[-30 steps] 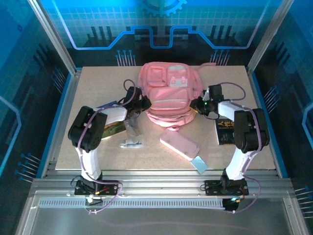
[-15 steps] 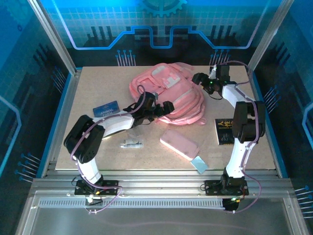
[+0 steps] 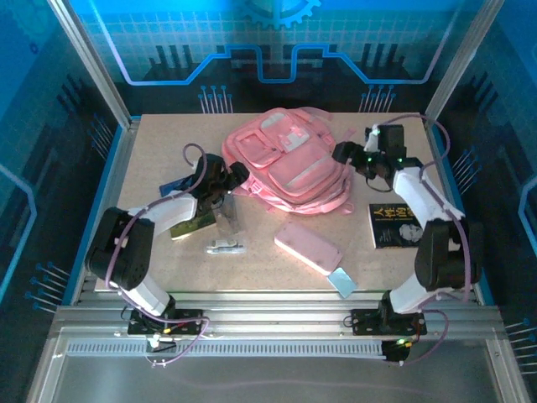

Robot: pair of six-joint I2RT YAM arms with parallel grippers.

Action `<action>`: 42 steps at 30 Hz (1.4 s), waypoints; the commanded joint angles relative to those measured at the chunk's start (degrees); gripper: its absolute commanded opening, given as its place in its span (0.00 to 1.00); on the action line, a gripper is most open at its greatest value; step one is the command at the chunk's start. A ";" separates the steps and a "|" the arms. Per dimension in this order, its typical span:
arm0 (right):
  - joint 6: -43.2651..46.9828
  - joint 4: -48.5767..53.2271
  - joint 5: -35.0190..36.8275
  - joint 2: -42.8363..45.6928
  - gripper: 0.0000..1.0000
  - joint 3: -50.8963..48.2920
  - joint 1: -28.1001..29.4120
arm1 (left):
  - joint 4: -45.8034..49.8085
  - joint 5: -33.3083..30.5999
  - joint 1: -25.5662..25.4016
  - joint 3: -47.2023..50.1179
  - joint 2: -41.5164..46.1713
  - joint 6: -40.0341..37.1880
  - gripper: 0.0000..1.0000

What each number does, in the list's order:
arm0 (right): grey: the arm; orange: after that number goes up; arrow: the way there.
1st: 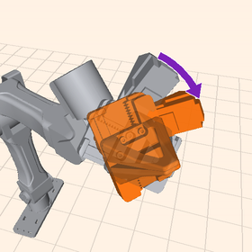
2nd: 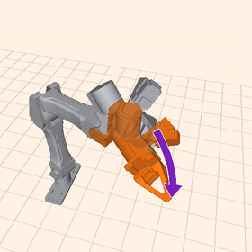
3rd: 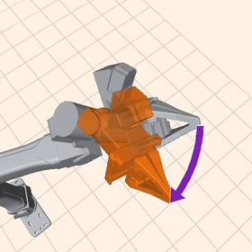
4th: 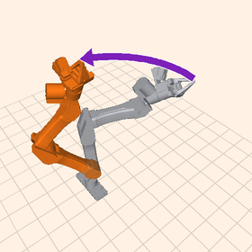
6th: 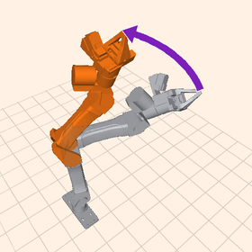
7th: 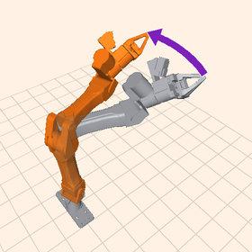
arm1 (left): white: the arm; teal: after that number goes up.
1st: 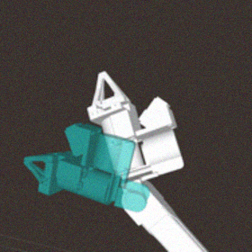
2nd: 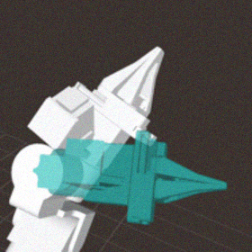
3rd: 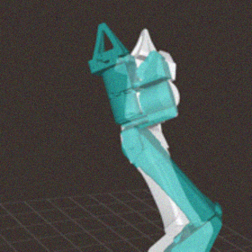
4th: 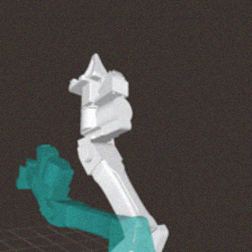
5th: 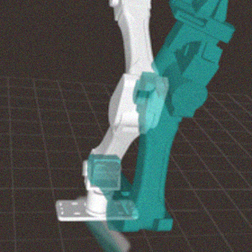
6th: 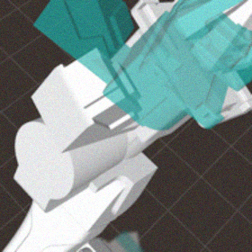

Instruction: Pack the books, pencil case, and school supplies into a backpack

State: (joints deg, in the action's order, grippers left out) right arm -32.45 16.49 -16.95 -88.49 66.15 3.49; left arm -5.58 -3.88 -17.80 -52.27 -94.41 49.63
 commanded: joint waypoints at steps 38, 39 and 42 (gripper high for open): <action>-2.46 -8.94 4.01 -10.58 0.69 -1.94 3.64 | -15.62 1.00 -7.60 -0.32 -1.30 14.46 0.00; -1.71 -6.99 3.63 -9.43 0.69 -1.33 3.66 | -15.22 0.86 -8.11 -1.22 -1.21 14.86 0.00; -0.13 -1.10 1.83 -4.37 0.70 -1.75 3.79 | -15.65 -1.03 -9.37 -3.37 -1.76 15.80 0.00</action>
State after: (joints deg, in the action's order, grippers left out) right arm -35.77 9.17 -11.99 -98.21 63.26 6.70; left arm -19.88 -6.74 -24.71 -52.18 -97.84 63.13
